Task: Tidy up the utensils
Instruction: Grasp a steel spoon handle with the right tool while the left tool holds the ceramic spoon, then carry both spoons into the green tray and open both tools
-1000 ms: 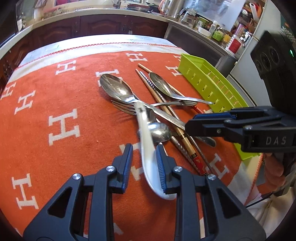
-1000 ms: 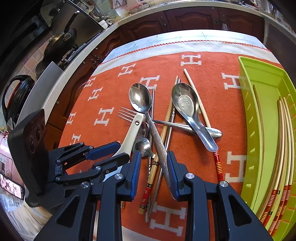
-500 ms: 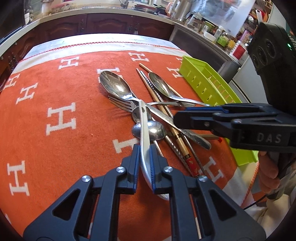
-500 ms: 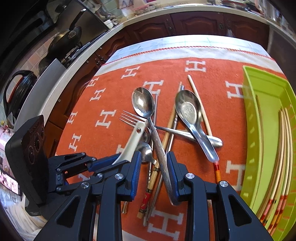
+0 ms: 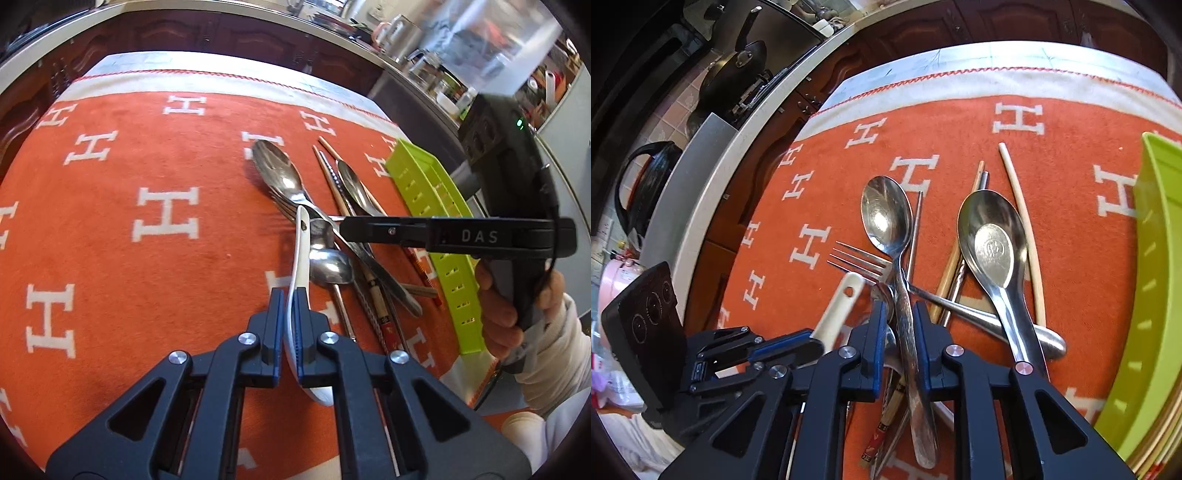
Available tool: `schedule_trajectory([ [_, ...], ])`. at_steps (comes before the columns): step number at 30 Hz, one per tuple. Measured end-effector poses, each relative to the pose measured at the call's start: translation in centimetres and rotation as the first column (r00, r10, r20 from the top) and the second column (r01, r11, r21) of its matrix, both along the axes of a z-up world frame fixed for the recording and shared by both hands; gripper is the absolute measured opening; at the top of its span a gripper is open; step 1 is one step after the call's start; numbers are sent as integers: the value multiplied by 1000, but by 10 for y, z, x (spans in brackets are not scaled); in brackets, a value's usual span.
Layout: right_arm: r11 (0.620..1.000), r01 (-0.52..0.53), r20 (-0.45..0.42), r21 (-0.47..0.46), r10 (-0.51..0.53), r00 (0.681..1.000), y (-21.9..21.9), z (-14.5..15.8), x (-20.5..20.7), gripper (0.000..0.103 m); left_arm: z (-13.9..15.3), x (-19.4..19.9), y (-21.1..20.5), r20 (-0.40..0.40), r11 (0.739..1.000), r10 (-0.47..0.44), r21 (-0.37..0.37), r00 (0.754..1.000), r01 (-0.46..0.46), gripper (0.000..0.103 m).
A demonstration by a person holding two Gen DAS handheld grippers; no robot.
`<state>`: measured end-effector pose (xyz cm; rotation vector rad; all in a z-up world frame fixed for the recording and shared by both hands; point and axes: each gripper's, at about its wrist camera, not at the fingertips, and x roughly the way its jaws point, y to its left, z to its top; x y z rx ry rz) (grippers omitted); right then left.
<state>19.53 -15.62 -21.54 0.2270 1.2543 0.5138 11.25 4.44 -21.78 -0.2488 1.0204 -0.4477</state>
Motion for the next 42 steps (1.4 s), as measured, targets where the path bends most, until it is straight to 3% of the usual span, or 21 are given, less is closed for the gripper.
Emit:
schedule_trajectory([
  [8, 998, -58, -50, 24, 59, 997, 7, -17, 16, 15, 3, 4, 18, -14, 998, 49, -33, 999, -49, 3],
  [11, 999, -47, -46, 6, 47, 998, 10, -18, 17, 10, 3, 6, 22, -28, 997, 62, -47, 998, -63, 3],
  [19, 983, -39, 117, -178, 60, 991, 33, 9, -11, 2, 11, 7, 26, -46, 992, 115, -41, 992, -117, 3],
  [24, 978, -44, 127, -205, 72, 989, 39, 9, -21, 2, 22, 6, 28, -44, 988, 149, -35, 988, -150, 3],
  [34, 987, 95, 200, -128, -68, 977, 5, 52, -49, 2, 70, 4, 20, -15, 983, 184, -16, 983, -184, 3],
  [42, 958, 274, 235, -87, -247, 940, -70, 92, -86, 2, 113, 15, -62, 24, 998, 54, 9, 998, -54, 3],
])
